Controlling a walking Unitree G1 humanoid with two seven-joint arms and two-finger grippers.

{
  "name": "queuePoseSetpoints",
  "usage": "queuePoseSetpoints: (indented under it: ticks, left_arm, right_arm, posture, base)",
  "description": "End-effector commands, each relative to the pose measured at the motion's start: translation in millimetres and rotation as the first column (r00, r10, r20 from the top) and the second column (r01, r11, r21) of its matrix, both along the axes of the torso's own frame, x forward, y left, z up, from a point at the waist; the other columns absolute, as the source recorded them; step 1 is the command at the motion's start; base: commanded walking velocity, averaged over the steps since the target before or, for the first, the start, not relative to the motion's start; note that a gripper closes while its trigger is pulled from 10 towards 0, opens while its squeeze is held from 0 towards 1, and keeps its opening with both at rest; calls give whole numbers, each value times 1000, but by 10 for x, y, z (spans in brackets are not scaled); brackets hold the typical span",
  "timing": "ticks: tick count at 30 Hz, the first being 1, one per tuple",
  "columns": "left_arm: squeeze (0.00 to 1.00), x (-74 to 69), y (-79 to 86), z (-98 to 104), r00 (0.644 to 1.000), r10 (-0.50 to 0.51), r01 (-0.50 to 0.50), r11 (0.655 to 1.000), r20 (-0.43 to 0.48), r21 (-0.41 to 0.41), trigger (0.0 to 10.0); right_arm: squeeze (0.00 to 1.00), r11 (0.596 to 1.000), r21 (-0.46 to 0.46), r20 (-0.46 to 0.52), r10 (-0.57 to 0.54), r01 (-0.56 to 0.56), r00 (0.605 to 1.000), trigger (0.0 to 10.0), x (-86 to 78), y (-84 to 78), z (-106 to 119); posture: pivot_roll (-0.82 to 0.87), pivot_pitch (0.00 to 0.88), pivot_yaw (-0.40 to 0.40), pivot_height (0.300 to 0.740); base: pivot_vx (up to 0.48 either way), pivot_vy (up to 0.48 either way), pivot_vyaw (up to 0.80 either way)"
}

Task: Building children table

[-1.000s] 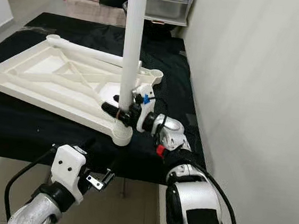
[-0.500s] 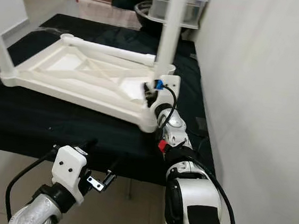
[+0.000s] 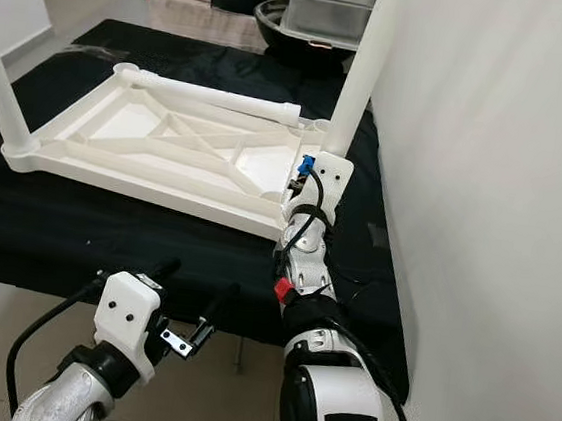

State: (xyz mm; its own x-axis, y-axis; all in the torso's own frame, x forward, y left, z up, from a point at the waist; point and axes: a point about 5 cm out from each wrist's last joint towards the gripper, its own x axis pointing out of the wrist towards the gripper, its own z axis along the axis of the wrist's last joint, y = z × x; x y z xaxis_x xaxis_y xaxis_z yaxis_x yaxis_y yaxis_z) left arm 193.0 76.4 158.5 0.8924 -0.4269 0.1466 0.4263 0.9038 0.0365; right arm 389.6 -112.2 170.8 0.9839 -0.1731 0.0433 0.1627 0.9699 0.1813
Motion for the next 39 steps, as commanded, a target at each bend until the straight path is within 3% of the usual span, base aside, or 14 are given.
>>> queuePoseSetpoints:
  ticks: [1,8,9,15,18,19,21,22,26,29,30,33,36,39]
  left_arm:
    - [0,-19,-21,-41,1000,-11,11,1000,-19,9,10000]
    - [0,-16,-28,-43,1000,-12,12,1000,-21,7,10000]
    - [0,-15,-30,-43,1000,-12,12,1000,-21,7,10000]
    - [0,-15,-33,-40,1000,-13,13,1000,-20,7,10000]
    - [0,-12,-33,-36,1000,-12,12,1000,-20,7,10000]
    - [0,-11,-36,-34,1000,-12,12,1000,-20,7,10000]
    - [0,-11,-36,-34,1000,-12,12,1000,-20,7,10000]
    - [0,-9,-35,-33,1000,-11,11,1000,-19,7,10000]
    - [0,-8,-33,-32,1000,-9,9,1000,-18,7,10000]
    - [0,-7,-31,-32,1000,-7,7,1000,-17,7,10000]
    - [0,-6,-30,-31,1000,-7,7,1000,-17,7,10000]
    - [0,-6,-30,-31,1000,-7,7,1000,-17,7,10000]
    - [0,-3,-22,-28,1000,2,-2,1000,-18,5,10000]
    - [0,-1,-17,-28,1000,7,-7,1000,-18,6,10000]
  right_arm:
    - [0,983,-46,78,181,-178,980,10000,27,63,117]
    - [0,864,2,57,503,-504,863,10000,25,97,91]
    - [0,703,15,89,707,-711,701,10000,-24,59,126]
    - [0,517,19,97,851,-856,516,10000,-68,16,175]
    - [0,383,30,94,918,-923,384,10000,-99,51,187]
    - [0,292,28,85,952,-956,294,10000,-125,87,182]
    - [0,292,28,85,952,-956,294,10000,-125,87,182]
    - [0,279,28,96,955,-960,280,0,-123,129,191]
    - [0,294,11,101,951,-956,293,0,-112,172,202]
    - [0,407,-28,64,912,-913,405,0,-48,203,205]
    - [0,539,-52,15,842,-840,539,0,17,149,182]
    - [0,539,-52,15,842,-840,539,0,17,149,182]
    - [0,902,-76,-125,415,-426,901,0,154,-209,39]
    - [0,948,-101,-162,285,-303,945,0,156,-317,-10]
  posture:
    - [108,68,-91,740]
    - [106,66,-93,740]
    - [107,67,-91,740]
    - [111,72,-94,740]
    - [113,73,-95,740]
    - [123,76,-104,740]
    - [123,76,-104,740]
    - [124,76,-104,740]
    - [124,77,-105,740]
    - [123,76,-102,740]
    - [120,80,-101,740]
    - [120,80,-101,740]
    - [112,83,-97,740]
    - [112,83,-97,740]
  base:
    - [0,0,0]
    - [0,0,0]
    - [0,0,0]
    - [0,0,0]
    - [0,0,0]
    - [0,0,0]
    - [0,0,0]
    - [0,0,0]
    - [0,0,0]
    - [0,0,0]
    - [0,0,0]
    - [0,0,0]
    - [0,0,0]
    - [0,0,0]
